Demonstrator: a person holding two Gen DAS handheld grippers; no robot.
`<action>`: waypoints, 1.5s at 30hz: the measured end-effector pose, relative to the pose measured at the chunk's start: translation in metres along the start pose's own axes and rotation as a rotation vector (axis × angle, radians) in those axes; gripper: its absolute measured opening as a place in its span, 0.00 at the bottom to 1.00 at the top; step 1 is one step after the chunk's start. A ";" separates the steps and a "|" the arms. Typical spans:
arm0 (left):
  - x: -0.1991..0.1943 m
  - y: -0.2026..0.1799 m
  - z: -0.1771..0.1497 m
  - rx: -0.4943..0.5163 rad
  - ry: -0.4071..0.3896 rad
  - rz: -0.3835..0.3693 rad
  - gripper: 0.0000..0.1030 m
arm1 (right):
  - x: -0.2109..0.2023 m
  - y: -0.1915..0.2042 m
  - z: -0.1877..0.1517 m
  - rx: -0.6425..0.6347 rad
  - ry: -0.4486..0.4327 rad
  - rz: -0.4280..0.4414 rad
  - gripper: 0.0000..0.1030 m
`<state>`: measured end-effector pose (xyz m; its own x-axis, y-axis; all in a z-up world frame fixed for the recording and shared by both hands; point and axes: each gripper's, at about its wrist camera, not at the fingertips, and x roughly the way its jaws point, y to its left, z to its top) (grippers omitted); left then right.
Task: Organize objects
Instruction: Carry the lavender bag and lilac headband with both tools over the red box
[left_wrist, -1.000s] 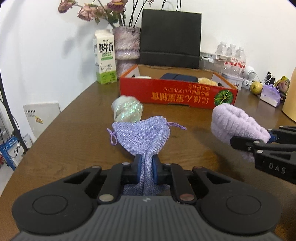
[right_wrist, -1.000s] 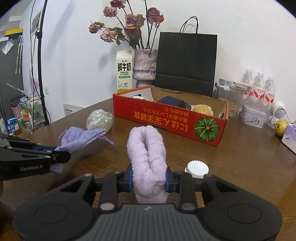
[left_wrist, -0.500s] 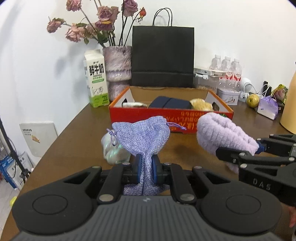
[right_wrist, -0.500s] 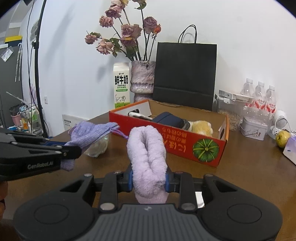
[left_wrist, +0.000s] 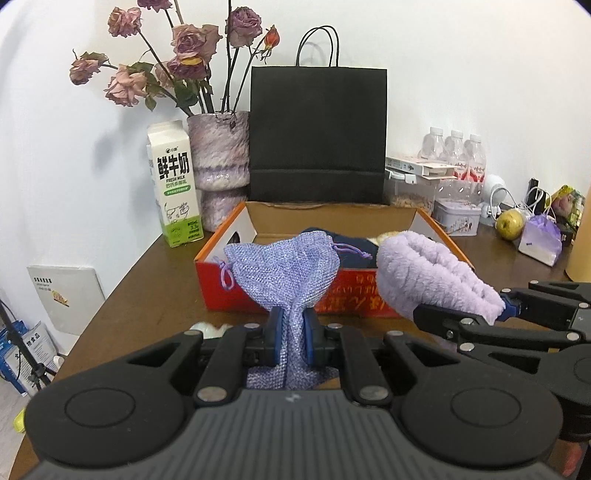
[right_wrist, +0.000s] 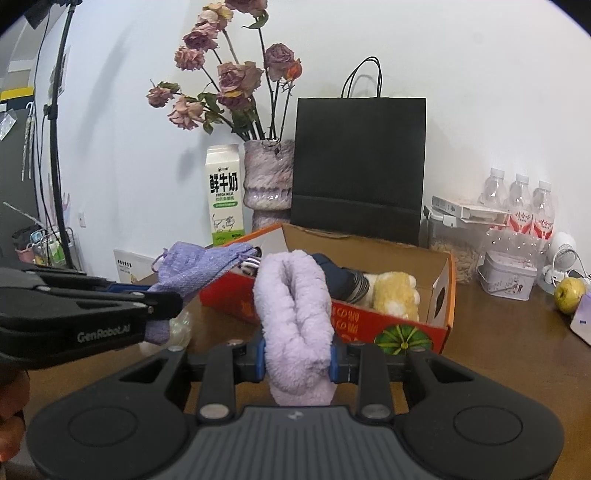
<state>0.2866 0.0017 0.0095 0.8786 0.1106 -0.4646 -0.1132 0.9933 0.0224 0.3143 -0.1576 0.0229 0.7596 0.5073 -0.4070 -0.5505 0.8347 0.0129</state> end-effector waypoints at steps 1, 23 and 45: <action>0.004 0.000 0.003 -0.002 0.000 0.000 0.12 | 0.003 -0.001 0.003 0.000 -0.001 -0.002 0.28; 0.106 0.004 0.063 -0.053 -0.008 0.008 0.12 | 0.084 -0.044 0.052 0.056 -0.061 -0.019 0.28; 0.193 0.000 0.094 -0.031 0.018 0.015 0.12 | 0.165 -0.077 0.076 0.056 -0.009 -0.065 0.28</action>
<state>0.4995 0.0261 0.0035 0.8680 0.1248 -0.4806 -0.1412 0.9900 0.0021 0.5085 -0.1218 0.0238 0.7963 0.4537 -0.4001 -0.4804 0.8763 0.0376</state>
